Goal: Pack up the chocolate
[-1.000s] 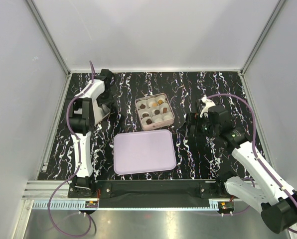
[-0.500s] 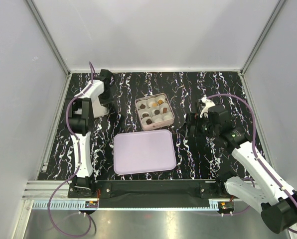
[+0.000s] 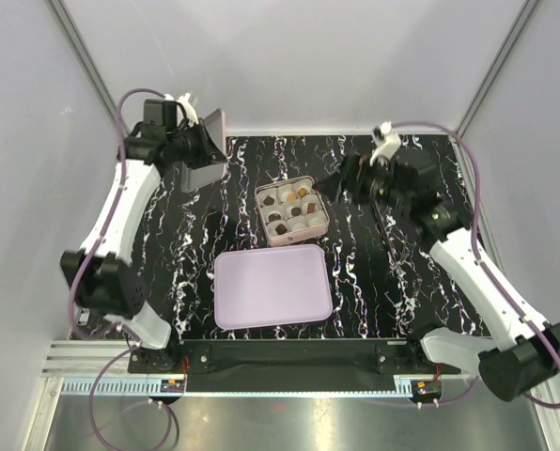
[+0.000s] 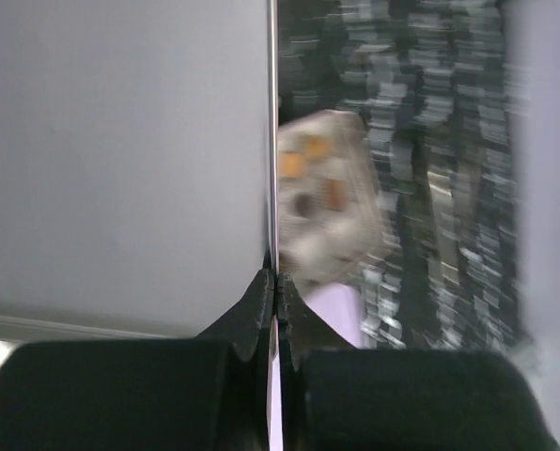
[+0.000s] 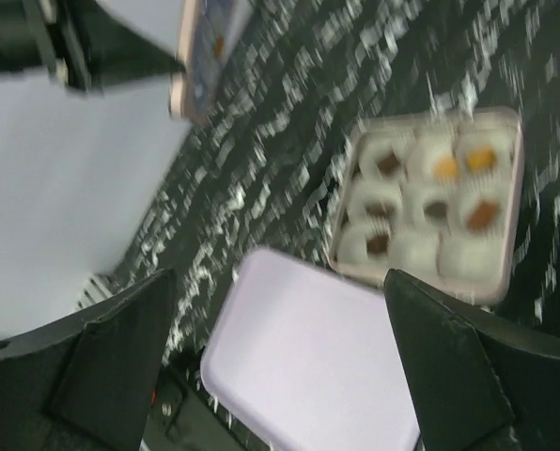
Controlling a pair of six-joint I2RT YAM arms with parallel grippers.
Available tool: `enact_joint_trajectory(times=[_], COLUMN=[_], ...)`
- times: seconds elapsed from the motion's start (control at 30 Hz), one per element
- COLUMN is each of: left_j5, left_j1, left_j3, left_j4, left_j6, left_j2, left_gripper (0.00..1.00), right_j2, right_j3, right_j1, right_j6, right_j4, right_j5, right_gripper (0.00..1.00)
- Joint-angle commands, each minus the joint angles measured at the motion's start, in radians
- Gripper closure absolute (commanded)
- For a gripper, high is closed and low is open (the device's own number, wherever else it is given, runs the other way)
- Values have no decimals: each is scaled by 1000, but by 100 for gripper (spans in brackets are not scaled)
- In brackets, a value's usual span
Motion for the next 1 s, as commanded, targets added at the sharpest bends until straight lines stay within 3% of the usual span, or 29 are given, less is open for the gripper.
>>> enact_joint_trajectory(times=[0.0, 0.07, 0.1, 0.13, 0.33, 0.4, 0.5, 0.67, 0.8, 0.97], left_j5=[340, 397, 452, 479, 591, 597, 614, 673, 722, 746], left_j1=[-15, -31, -38, -45, -147, -172, -213, -265, -292, -324], left_j3=[-95, -130, -168, -187, -261, -264, -260, -285, -316, -308], left_j4=[119, 144, 167, 182, 199, 170, 130, 107, 128, 116], left_j6=[-24, -27, -35, -43, -50, -28, 11, 63, 81, 109], left_j2=[-132, -203, -221, -258, -341, -355, -381, -413, -433, -432], left_gripper=[100, 100, 100, 100, 100, 100, 100, 100, 100, 100], right_j2=[68, 99, 120, 124, 35, 22, 48, 117, 183, 269], right_j3=[176, 242, 255, 244, -29, -55, -51, 8, 124, 193], right_j1=[-11, -17, -19, -21, -40, -89, -143, -205, -214, -215], right_j6=[-32, -116, -168, -302, -779, -805, -856, -1020, -1150, -1166], right_j4=[173, 220, 238, 258, 599, 636, 582, 429, 306, 271], right_j5=[-47, -99, -201, -254, -467, -545, -709, -845, -888, -912], right_gripper=[0, 0, 0, 1, 0, 0, 0, 0, 0, 0])
